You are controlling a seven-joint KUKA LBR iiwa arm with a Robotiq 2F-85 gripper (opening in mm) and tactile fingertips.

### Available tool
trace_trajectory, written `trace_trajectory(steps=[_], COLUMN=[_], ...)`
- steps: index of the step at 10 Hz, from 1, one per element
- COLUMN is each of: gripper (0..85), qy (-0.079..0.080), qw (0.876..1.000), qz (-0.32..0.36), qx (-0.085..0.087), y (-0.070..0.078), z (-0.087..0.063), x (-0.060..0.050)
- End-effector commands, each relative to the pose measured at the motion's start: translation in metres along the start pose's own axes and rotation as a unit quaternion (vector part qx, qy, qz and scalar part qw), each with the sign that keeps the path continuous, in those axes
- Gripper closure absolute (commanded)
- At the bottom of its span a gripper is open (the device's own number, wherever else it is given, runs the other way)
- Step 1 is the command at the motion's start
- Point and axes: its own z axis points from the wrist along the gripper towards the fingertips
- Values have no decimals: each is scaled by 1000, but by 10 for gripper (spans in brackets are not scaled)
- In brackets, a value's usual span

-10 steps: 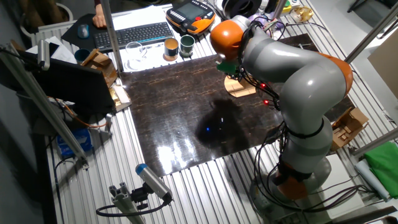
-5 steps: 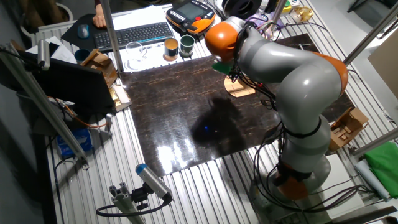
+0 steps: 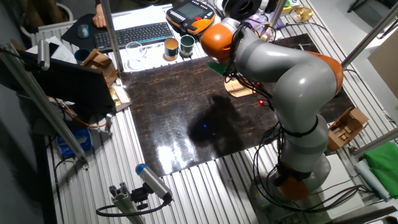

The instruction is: Take the cup off the cup rack

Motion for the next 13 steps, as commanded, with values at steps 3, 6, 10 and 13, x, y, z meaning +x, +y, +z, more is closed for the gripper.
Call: trace_trajectory(steps=[3, 6, 10, 13], gripper=[843, 843, 843, 843], qy=[-4, 8, 10, 23], qw=[1000, 1000, 1000, 1000], qz=[13, 9, 5, 3], qx=[5, 2, 3, 3], y=[2, 2, 4, 0], z=[-3, -3, -1, 1], x=[3, 4, 3, -1])
